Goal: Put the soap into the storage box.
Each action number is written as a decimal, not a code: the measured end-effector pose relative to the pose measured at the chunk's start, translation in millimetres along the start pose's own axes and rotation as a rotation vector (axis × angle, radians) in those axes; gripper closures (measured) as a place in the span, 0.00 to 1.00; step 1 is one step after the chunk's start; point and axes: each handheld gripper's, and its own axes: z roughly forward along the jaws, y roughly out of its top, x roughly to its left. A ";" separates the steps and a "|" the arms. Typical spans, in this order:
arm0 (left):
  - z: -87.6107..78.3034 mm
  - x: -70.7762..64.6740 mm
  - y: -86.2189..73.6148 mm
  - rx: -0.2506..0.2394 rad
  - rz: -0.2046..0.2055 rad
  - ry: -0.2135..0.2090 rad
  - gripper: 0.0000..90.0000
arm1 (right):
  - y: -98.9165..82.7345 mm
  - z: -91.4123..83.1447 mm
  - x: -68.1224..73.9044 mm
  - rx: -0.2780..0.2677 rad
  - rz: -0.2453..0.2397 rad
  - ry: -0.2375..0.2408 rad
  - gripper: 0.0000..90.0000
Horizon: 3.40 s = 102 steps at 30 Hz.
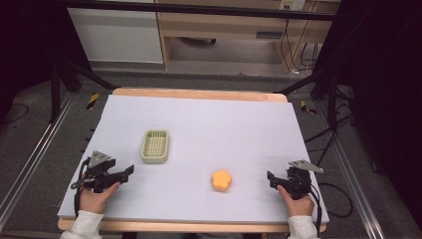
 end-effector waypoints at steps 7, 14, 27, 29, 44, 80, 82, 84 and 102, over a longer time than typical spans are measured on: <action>1.6 -12.1 1.7 0.007 0.023 -0.028 0.26 | -0.2 -0.6 0.5 0.000 0.003 -0.001 0.14; 1.6 -24.6 3.0 0.004 0.051 -0.047 0.26 | 0.0 -0.8 0.7 -0.004 0.000 -0.002 0.14; 5.3 -44.7 6.1 0.015 0.094 -0.077 0.26 | -0.5 -2.0 1.1 -0.014 -0.004 -0.011 0.14; 5.9 -48.4 6.3 0.017 0.091 -0.085 0.26 | -0.6 -2.2 1.3 -0.016 -0.001 -0.009 0.14; 12.6 -76.7 9.7 0.022 0.139 -0.119 0.26 | -0.2 -2.3 1.8 -0.028 -0.008 -0.005 0.14; 25.9 -136.6 48.0 -0.012 0.206 -0.210 0.25 | 0.5 -1.7 0.6 -0.052 0.010 -0.012 0.13; 29.0 -143.4 50.0 -0.012 0.209 -0.218 0.25 | 0.5 -1.2 0.9 -0.050 0.006 -0.010 0.13; 30.8 -147.8 51.2 -0.005 0.221 -0.224 0.25 | 0.5 -1.2 1.0 -0.051 0.005 -0.010 0.13; 46.6 -183.9 56.5 0.030 0.275 -0.260 0.24 | 0.2 -0.5 2.5 -0.045 0.004 -0.005 0.13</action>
